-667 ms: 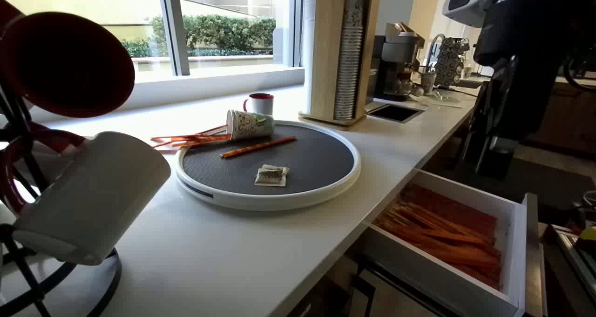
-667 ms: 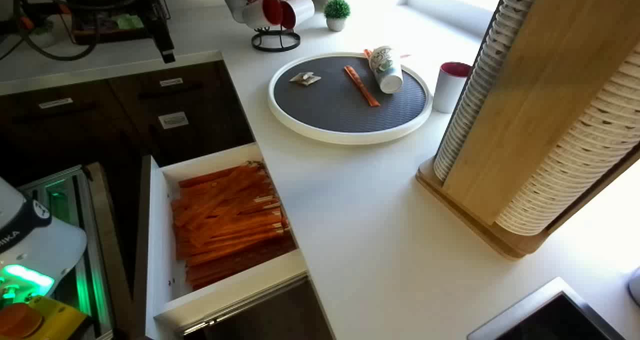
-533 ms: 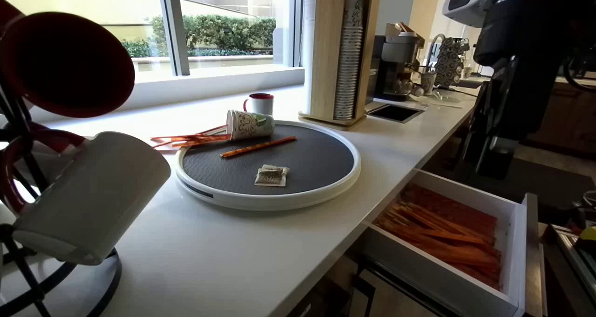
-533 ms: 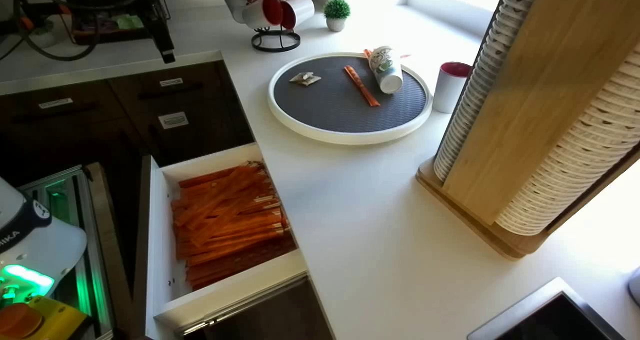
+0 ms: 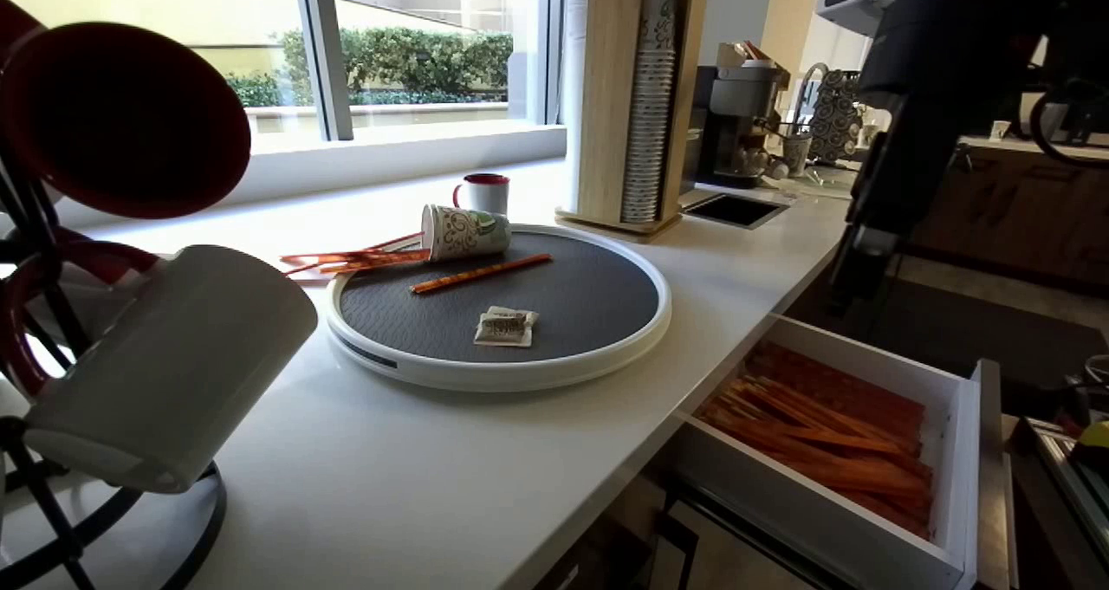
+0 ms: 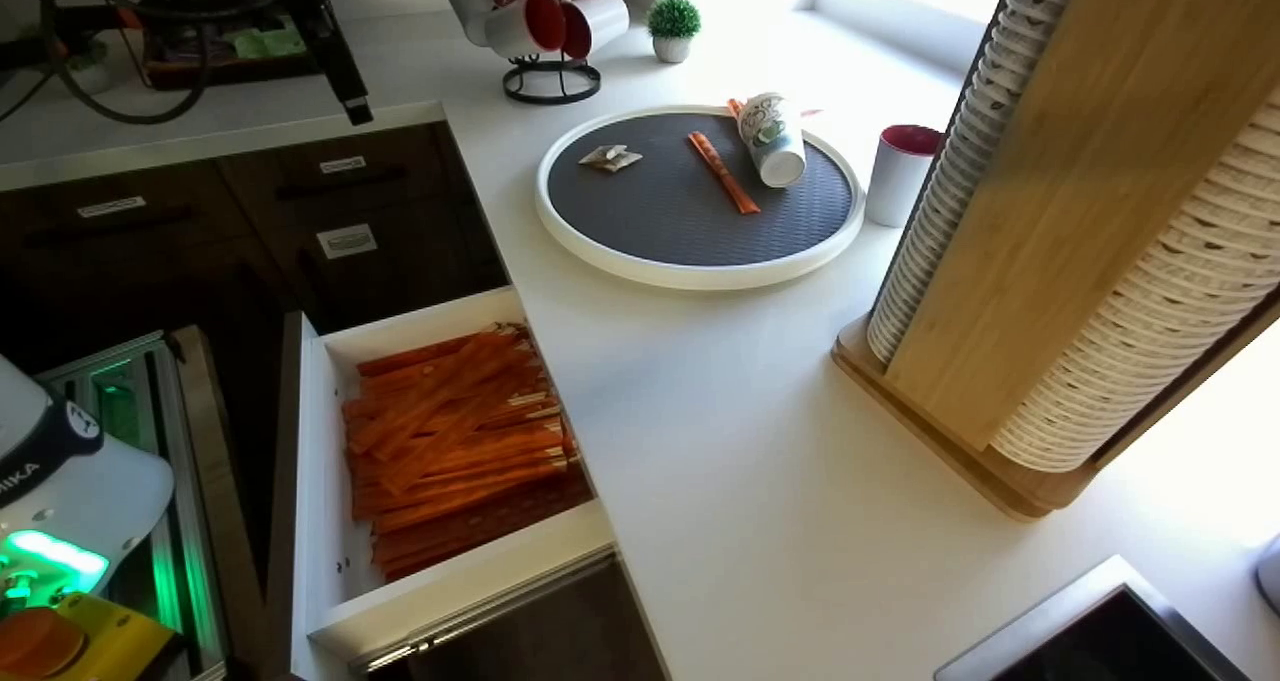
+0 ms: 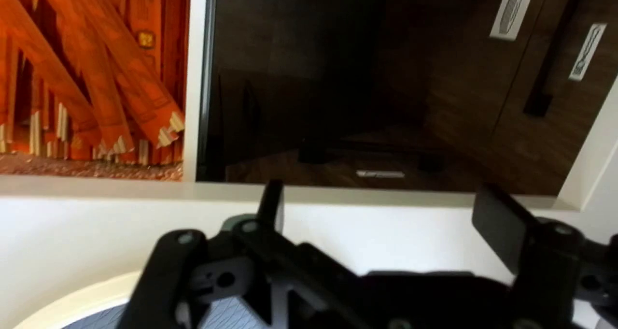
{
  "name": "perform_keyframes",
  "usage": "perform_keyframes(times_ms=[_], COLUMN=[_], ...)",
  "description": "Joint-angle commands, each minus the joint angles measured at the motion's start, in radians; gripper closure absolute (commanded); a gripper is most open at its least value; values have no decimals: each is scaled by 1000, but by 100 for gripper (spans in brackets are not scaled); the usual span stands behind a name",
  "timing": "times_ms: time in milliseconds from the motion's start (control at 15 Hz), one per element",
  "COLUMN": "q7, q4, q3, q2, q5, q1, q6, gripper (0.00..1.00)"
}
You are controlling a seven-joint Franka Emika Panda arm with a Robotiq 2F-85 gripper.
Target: Rotate the tray clockwise then place the coffee cup upright.
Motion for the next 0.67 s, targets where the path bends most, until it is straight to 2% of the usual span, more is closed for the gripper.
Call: perform_keyframes(times_ms=[0,133,400,467,600], q7=[33,34,18,12,10], q4=[-18,-15,5,-7,-3], q3=[-4,-8,-22,-43,-44], q2=[13,45,173,102,153], q5=[-99,-188,-339,-281,-320], q1=[-113,-189,-323,-260,-302], q6=[164,280,618,508,596], gripper=[0,0,0,0,0])
